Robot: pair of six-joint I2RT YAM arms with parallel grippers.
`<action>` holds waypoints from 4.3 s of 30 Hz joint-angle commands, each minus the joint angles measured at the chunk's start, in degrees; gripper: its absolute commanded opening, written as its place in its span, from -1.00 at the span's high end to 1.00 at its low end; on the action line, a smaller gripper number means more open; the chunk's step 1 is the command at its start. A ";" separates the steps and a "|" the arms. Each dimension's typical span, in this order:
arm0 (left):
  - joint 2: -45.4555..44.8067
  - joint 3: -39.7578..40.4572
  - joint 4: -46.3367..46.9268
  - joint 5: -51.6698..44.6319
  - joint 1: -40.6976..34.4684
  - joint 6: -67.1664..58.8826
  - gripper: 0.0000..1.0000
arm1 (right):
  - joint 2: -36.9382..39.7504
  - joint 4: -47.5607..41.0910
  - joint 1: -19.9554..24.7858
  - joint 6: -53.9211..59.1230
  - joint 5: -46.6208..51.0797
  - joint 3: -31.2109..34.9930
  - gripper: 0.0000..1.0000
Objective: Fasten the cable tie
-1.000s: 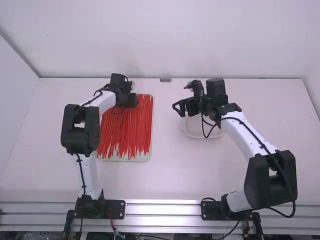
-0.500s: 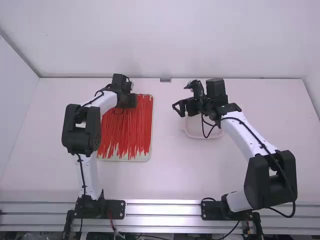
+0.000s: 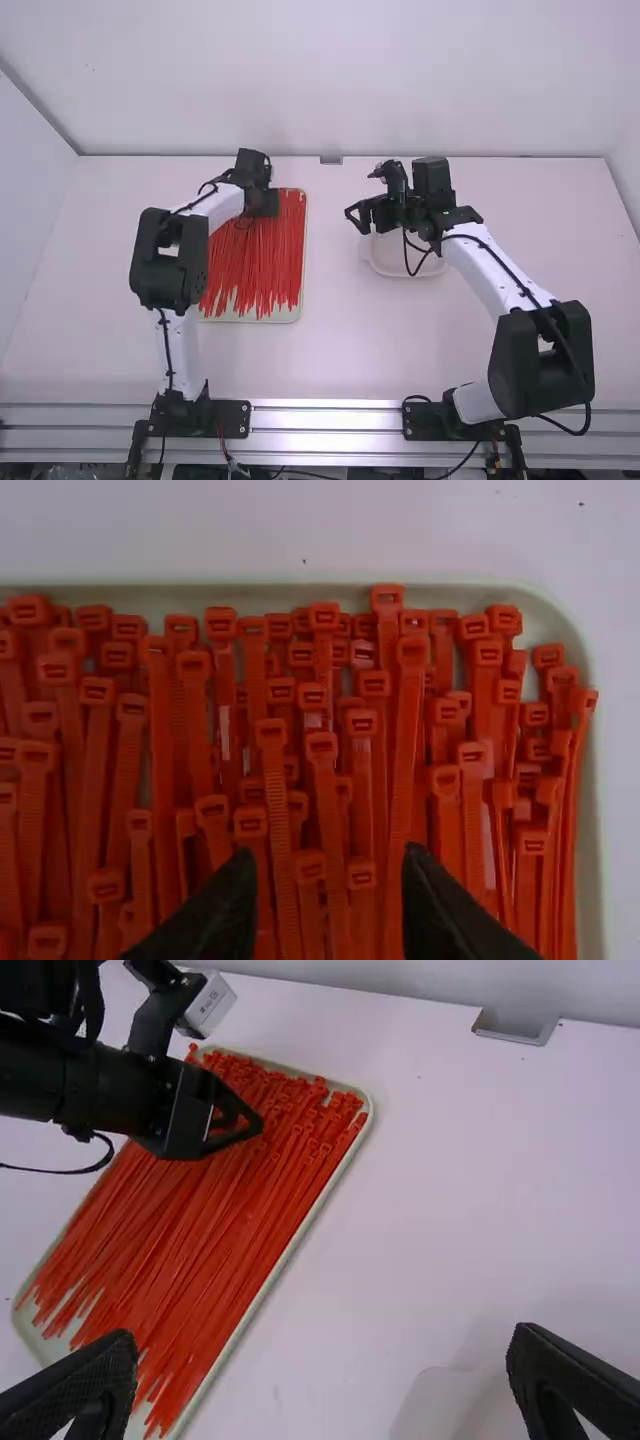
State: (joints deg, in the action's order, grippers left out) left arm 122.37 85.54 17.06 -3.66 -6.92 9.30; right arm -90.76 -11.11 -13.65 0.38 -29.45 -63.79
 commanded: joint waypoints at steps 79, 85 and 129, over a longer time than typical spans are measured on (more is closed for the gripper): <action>4.20 3.43 3.65 3.13 -1.33 1.79 0.70 | -0.44 -0.04 0.22 0.11 -0.11 -2.14 -0.97; 4.20 3.43 3.67 3.19 -1.33 1.79 0.71 | -0.44 -0.02 0.22 0.07 -0.11 -2.14 -0.97; -29.73 1.51 9.88 4.59 -1.44 3.37 0.96 | -0.42 6.08 0.15 -1.86 -15.12 -2.21 -0.96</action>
State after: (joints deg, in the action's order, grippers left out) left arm 94.89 89.60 26.41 0.71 -7.84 12.47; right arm -90.74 -5.45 -13.65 -1.10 -39.40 -63.79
